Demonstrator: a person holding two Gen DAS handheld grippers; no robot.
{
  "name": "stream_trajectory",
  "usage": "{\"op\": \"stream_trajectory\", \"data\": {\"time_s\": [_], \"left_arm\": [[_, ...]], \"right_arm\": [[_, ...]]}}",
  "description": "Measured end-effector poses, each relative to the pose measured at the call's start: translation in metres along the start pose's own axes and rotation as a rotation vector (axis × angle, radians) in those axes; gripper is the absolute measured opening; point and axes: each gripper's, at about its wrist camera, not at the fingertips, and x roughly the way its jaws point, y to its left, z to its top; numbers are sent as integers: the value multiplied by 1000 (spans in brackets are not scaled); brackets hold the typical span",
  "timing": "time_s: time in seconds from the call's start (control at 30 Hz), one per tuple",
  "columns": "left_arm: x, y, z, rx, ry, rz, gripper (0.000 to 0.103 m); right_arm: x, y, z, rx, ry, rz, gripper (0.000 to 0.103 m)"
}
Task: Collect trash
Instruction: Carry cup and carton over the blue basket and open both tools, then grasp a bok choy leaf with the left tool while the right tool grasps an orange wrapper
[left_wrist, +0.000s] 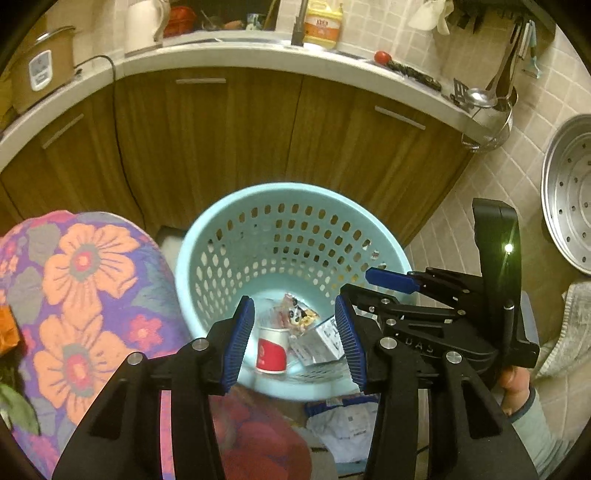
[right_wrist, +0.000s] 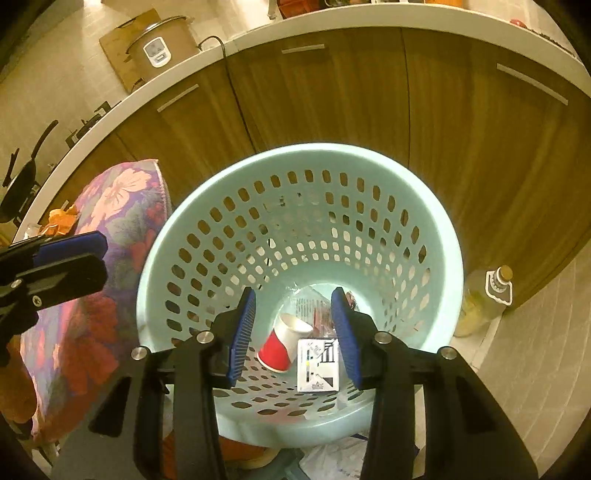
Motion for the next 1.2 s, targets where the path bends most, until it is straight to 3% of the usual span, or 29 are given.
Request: {"op": "stream_trajectory", "data": {"time_s": [0.2, 0.43, 0.57, 0.77, 0.9, 1.1, 1.2], "left_arm": [[-52, 10, -12, 3, -111, 74, 44], [-121, 47, -33, -82, -252, 151, 45], [-166, 86, -63, -163, -334, 294, 45], [-213, 154, -113, -350, -403, 457, 45], [-223, 190, -144, -455, -398, 525, 45], [-207, 213, -170, -524, -326, 538, 45], [-190, 217, -172, -534, -274, 541, 45]], "right_arm": [[-25, 33, 11, -58, -65, 66, 39], [-50, 111, 28, -192, -140, 180, 40], [-51, 171, 34, -300, -141, 261, 42], [-34, 252, 35, -451, -147, 308, 44], [-9, 296, 34, -516, -134, 339, 44], [28, 336, 36, -583, -75, 342, 44], [37, 349, 37, -608, -72, 339, 59]]}}
